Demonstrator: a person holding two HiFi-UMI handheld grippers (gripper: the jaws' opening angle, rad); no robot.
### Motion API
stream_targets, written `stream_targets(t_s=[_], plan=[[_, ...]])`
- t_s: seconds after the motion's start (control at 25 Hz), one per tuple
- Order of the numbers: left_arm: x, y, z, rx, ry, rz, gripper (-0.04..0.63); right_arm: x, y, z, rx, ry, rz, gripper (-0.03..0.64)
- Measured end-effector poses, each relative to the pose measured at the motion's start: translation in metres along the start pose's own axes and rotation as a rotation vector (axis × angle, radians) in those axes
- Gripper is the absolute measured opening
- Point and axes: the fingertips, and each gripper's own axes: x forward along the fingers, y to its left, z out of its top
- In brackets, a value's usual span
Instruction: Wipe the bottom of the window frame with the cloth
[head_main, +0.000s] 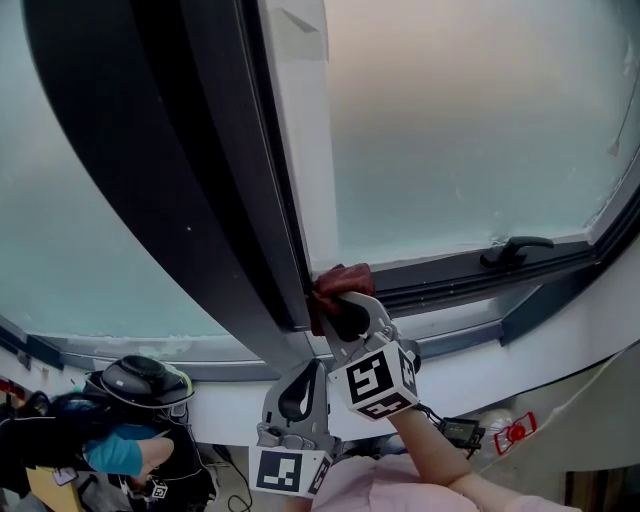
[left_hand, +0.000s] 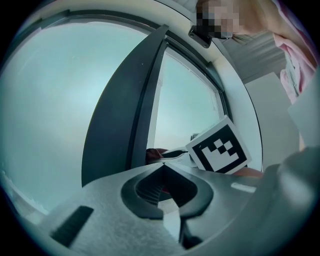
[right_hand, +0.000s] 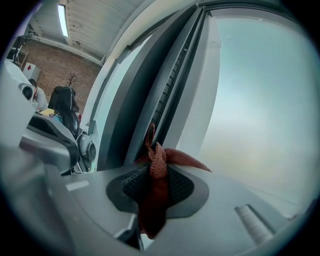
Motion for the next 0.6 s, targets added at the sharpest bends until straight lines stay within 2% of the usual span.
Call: stream_targets(t_s=[0.32, 0.6], plan=[[0.001, -0.007, 0.002, 0.018, 0.005, 0.035, -0.006, -0.007, -0.007, -0.01, -0.026, 0.033, 0.011, 0.078], [0.007, -0.022, 0.01, 0.031, -0.014, 0.034, -0.006, -0.018, -0.021, -0.02, -0.02, 0.054, 0.008, 0.078]])
